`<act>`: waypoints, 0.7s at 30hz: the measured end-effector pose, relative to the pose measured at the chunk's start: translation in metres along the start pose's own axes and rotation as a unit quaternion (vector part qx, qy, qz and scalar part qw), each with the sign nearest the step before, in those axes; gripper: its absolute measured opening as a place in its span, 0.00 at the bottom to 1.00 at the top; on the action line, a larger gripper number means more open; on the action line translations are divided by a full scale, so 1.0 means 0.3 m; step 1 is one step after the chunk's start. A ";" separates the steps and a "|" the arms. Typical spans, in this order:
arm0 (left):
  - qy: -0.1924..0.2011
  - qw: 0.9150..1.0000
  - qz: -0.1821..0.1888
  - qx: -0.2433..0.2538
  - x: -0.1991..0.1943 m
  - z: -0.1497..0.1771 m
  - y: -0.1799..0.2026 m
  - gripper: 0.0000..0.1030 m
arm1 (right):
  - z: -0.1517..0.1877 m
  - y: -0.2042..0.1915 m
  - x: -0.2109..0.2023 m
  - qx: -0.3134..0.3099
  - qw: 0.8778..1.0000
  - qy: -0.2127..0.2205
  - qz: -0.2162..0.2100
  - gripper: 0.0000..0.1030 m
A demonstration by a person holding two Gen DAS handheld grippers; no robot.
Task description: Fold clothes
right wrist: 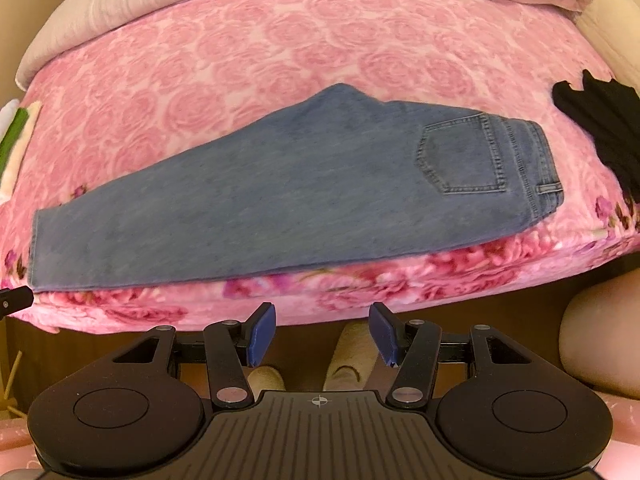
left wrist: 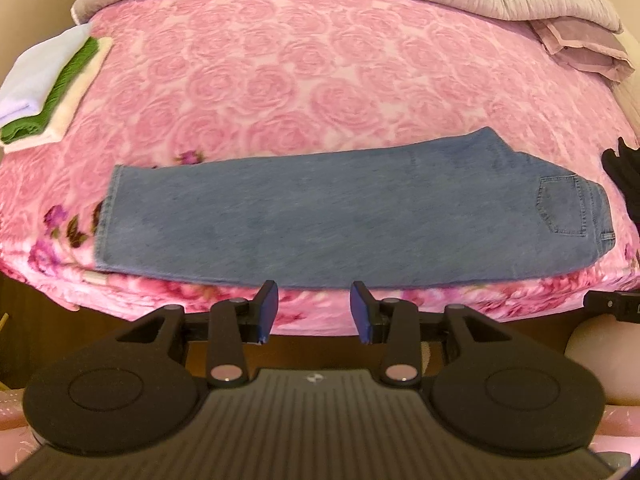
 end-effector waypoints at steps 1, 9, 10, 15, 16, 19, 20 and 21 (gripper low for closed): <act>0.000 1.000 0.001 0.001 0.005 -0.014 0.029 0.34 | -0.016 0.028 -0.001 0.002 1.000 0.000 0.000 0.54; 0.000 1.000 0.012 -0.004 0.072 -0.105 0.274 0.34 | -0.164 0.277 0.015 0.015 1.000 -0.003 0.010 0.54; -0.001 1.000 0.013 -0.009 0.084 -0.108 0.293 0.34 | -0.184 0.302 0.022 0.012 1.000 -0.004 0.011 0.54; -0.006 0.998 0.019 -0.052 0.140 -0.091 0.332 0.34 | -0.254 0.372 0.082 -0.009 1.000 -0.012 0.009 0.54; -0.009 0.997 0.023 -0.067 0.149 -0.078 0.324 0.34 | -0.261 0.378 0.100 -0.014 1.000 -0.016 0.009 0.54; -0.015 0.991 0.038 -0.130 0.171 -0.031 0.263 0.34 | -0.275 0.367 0.153 -0.031 0.999 -0.034 0.006 0.54; -0.016 0.988 0.040 -0.151 0.180 -0.017 0.234 0.34 | -0.277 0.357 0.168 -0.039 0.998 -0.039 0.003 0.54; -0.017 0.985 0.040 -0.169 0.187 -0.005 0.201 0.34 | -0.280 0.343 0.181 -0.049 0.998 -0.042 0.000 0.54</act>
Point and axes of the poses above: each gripper's, at about its wrist camera, not at the fingertips, and x roughly the way its jaws point, y to its right, z to its underside, the point moved 7 cm from there along x, roughly the way its jaws point, and after that the axes turned 6 degrees about -y, right-handed, at the moved point
